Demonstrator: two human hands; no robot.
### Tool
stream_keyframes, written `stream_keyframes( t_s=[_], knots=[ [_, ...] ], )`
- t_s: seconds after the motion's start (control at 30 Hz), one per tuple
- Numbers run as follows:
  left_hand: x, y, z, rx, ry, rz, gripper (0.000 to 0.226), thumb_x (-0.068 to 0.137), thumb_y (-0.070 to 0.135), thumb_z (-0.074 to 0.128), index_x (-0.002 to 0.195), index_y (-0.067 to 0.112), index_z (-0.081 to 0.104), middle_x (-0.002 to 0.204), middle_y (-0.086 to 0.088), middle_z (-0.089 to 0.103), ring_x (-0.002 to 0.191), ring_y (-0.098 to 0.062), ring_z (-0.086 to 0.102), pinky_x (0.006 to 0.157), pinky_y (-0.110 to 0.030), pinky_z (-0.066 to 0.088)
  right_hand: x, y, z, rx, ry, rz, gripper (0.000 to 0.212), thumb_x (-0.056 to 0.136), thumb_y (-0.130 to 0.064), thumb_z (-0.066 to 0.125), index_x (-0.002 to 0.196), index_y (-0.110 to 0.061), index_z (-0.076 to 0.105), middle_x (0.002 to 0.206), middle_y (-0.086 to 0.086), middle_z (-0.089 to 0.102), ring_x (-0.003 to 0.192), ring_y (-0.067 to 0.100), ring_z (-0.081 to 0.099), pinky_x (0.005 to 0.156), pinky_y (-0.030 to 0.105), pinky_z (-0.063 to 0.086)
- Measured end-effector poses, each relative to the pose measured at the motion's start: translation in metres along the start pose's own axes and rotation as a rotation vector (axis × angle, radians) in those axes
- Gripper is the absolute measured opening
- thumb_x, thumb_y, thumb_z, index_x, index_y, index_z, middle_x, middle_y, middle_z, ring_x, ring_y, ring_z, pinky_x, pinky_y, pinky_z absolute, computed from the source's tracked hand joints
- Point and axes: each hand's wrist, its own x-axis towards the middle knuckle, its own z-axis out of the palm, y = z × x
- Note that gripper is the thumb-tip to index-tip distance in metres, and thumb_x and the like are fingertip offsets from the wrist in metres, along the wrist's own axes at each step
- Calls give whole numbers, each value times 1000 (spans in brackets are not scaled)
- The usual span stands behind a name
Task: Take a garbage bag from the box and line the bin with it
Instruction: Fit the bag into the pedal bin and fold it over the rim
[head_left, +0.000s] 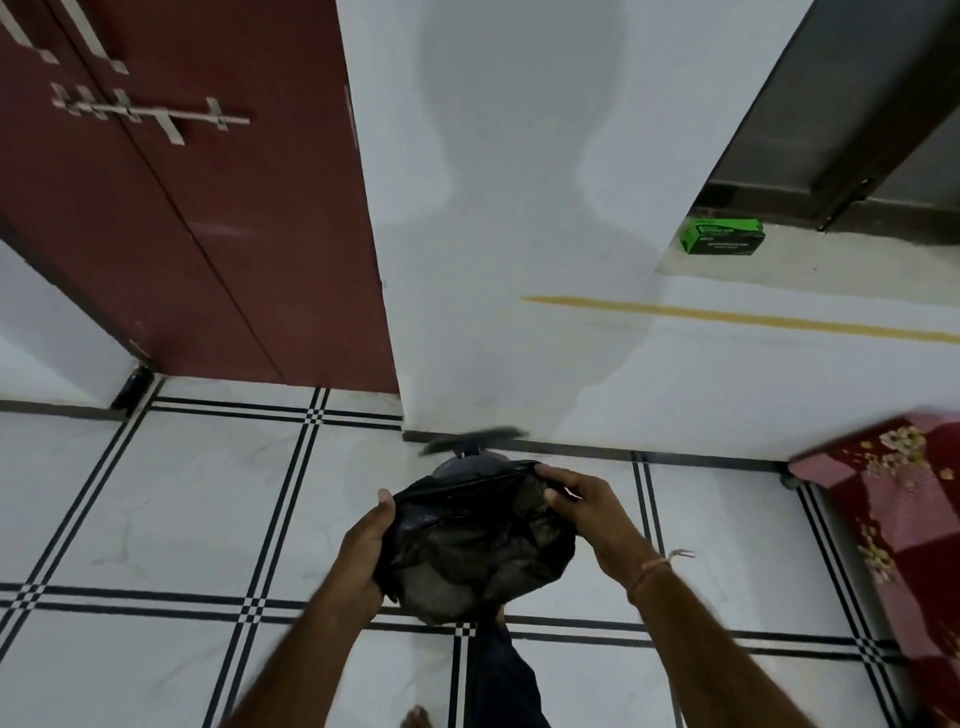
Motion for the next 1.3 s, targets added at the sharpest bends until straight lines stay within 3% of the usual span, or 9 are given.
stream_keyframes(
  t_s=[0.37, 0.47, 0.57, 0.7, 0.87, 1.0, 1.1, 1.17, 1.3],
  knots=[
    [171, -95, 39, -130, 30, -151, 50, 104, 45, 45, 132, 8, 65, 123, -19, 74, 104, -31, 75, 77, -41, 63, 121, 127, -6, -101, 221, 11, 63, 91, -6, 72, 147, -27, 53, 138, -11, 64, 121, -8, 60, 110, 32, 50],
    [233, -124, 47, -222, 30, -117, 54, 104, 43, 45, 140, 5, 58, 132, -21, 69, 118, -36, 69, 93, -49, 60, 165, 169, -7, -135, 253, -27, 67, 92, -7, 71, 150, -30, 47, 146, -8, 58, 131, 5, 57, 111, 40, 49],
    [294, -152, 48, -334, 32, -145, 56, 101, 43, 48, 141, 5, 56, 139, -23, 63, 125, -38, 65, 88, -46, 61, 203, 211, -11, -140, 300, -84, 68, 94, -7, 68, 152, -34, 45, 148, -9, 56, 134, 12, 57, 108, 40, 50],
    [362, -183, 31, -227, 106, -169, 45, 96, 46, 59, 121, 11, 68, 119, -18, 73, 97, -29, 75, 71, -37, 64, 249, 268, -1, -204, 187, 50, 63, 92, -6, 70, 147, -29, 52, 140, -6, 62, 131, 17, 58, 110, 36, 48],
    [396, -194, -34, -100, 262, -88, 73, 68, 54, 87, 120, 5, 73, 118, -18, 76, 112, -39, 71, 97, -53, 56, 288, 308, 1, -215, 80, 184, 53, 93, -14, 71, 144, -19, 57, 132, 0, 68, 123, 19, 63, 111, 39, 48],
    [411, -189, -64, -158, 172, -62, 58, 93, 54, 63, 121, 3, 70, 116, -17, 76, 105, -34, 74, 83, -44, 63, 311, 323, -9, -98, 66, 186, 45, 96, -9, 66, 141, -13, 60, 127, 7, 72, 120, 25, 67, 106, 48, 52],
    [427, -186, -76, -128, -10, 20, 43, 109, 38, 39, 105, 8, 69, 103, -8, 79, 95, -20, 76, 76, -28, 62, 326, 323, -21, -78, 92, 127, 46, 96, -4, 65, 139, -17, 61, 128, 2, 71, 119, 17, 67, 102, 35, 55],
    [433, -185, -82, -141, -56, 25, 31, 107, 29, 43, 88, 15, 62, 90, -1, 76, 83, -12, 73, 67, -21, 60, 331, 328, -27, -161, 95, 129, 51, 93, -5, 69, 141, -21, 60, 130, 0, 70, 122, 18, 66, 104, 37, 54],
    [441, -196, -96, -90, 8, 61, 26, 105, 20, 49, 85, 21, 65, 87, 2, 74, 83, -14, 72, 71, -29, 62, 322, 342, -31, -227, 42, 138, 59, 94, -7, 69, 146, -30, 54, 133, -4, 68, 116, 17, 69, 96, 30, 57]
  ],
)
